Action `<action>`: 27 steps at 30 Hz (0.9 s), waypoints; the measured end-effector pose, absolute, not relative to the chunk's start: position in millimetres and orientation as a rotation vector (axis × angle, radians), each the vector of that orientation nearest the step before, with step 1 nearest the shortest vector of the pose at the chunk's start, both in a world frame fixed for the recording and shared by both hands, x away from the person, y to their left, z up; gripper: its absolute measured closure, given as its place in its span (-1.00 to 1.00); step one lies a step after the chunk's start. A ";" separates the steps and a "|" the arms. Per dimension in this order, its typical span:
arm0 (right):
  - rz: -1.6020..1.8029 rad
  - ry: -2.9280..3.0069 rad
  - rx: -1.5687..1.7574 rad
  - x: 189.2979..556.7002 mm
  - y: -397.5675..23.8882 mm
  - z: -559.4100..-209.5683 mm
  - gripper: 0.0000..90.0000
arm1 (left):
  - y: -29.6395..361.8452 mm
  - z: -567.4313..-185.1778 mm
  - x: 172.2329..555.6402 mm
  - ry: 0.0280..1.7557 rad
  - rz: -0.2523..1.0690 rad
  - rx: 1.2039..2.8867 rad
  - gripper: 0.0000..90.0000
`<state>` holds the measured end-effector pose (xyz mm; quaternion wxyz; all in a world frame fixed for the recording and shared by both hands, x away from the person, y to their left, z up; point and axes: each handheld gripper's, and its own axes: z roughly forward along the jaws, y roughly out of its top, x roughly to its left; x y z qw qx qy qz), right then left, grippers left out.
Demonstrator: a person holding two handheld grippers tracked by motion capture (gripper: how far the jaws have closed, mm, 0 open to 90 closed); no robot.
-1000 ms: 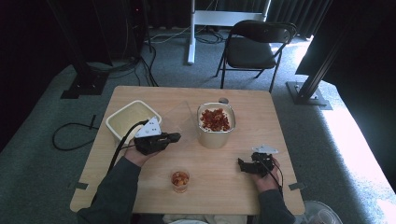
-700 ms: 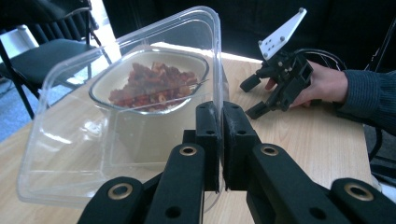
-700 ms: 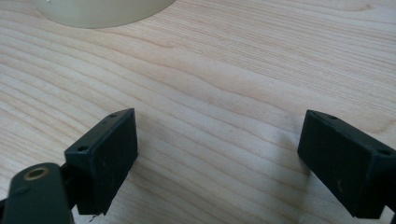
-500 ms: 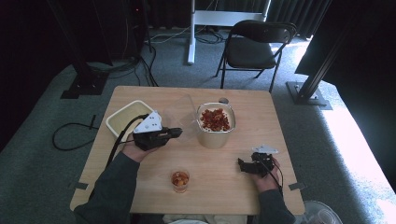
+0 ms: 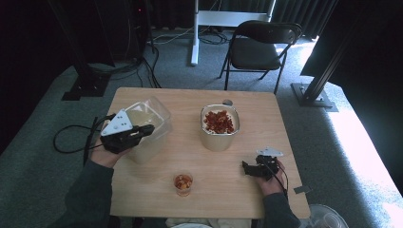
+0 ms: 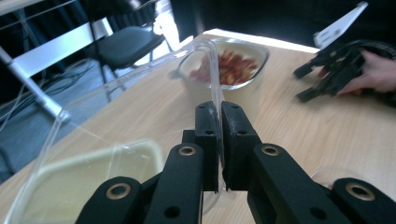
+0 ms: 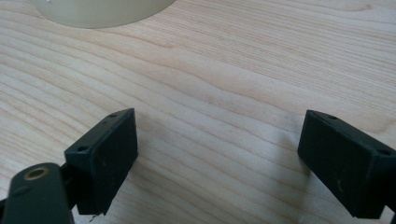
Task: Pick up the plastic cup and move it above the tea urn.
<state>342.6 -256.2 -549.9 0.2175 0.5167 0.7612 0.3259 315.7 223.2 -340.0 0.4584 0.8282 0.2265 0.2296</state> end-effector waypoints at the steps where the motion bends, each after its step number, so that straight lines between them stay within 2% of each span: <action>1: 0.903 2.108 1.432 342.6 -256.2 -549.9 -0.75 | 226.6 -341.2 314.6 0.574 0.573 2.042 0.93; 6: 0.902 2.109 1.430 342.6 -256.3 -549.9 -0.75 | 236.7 -344.4 312.8 0.618 0.581 2.043 0.90; 9: 0.902 2.109 1.430 342.6 -256.3 -549.9 -0.75 | 240.0 -345.6 316.2 0.655 0.587 2.019 0.50; 11: 0.902 2.109 1.430 342.6 -256.3 -549.9 -0.75 | 242.3 -345.4 317.2 0.672 0.596 1.993 0.34; 27: 0.903 2.110 1.430 342.8 -256.3 -549.8 -0.75 | 245.2 -342.7 312.4 0.643 0.621 1.946 0.20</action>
